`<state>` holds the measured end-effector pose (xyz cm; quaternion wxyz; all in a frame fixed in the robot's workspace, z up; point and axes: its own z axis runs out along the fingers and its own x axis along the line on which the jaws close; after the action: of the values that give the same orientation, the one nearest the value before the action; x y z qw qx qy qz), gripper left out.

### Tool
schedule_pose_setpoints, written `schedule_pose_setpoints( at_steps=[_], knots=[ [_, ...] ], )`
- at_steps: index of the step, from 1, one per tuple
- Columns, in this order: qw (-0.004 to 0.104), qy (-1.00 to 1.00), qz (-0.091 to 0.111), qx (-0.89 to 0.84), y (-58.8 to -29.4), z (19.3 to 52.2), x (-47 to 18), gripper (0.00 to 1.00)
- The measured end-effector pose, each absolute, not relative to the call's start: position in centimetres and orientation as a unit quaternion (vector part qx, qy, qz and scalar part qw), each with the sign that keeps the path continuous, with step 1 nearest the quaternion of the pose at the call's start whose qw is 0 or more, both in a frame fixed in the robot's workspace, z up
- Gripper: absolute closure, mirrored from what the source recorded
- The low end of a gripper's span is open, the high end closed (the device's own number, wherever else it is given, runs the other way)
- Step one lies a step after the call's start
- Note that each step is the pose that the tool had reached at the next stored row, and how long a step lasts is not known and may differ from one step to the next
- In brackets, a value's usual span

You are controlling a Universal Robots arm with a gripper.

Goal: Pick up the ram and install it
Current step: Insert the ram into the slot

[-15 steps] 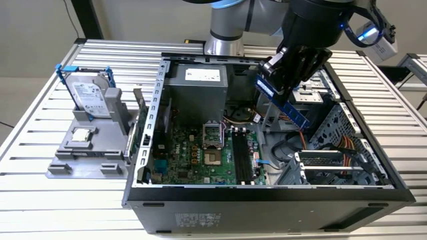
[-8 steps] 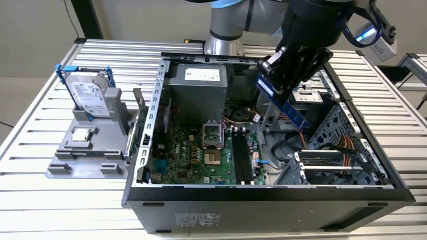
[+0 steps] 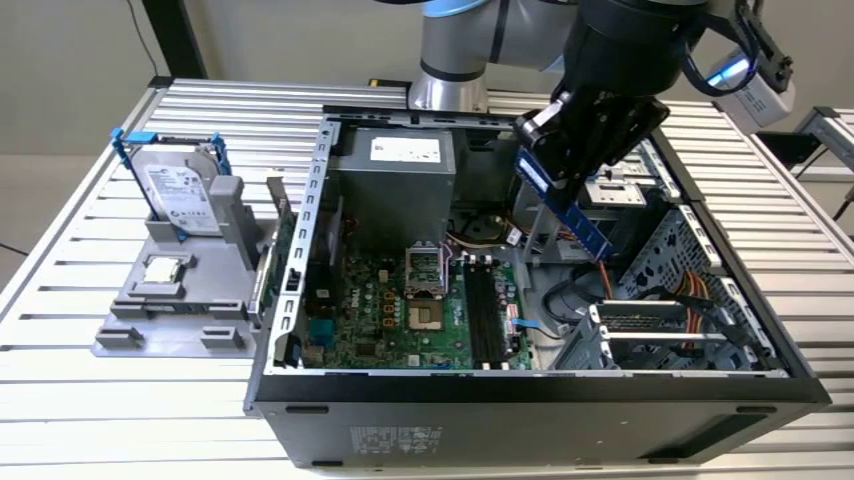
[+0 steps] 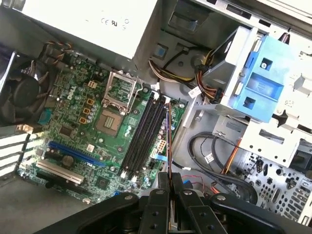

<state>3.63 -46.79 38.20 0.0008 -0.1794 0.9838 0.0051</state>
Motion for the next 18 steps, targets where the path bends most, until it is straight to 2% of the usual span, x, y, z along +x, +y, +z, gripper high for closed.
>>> schedule_pose_setpoints(
  at_steps=[18],
  knots=[
    [0.001, 0.992, 0.005, -0.129, -46.79, 38.2, 3.63, 1.0]
  ],
)
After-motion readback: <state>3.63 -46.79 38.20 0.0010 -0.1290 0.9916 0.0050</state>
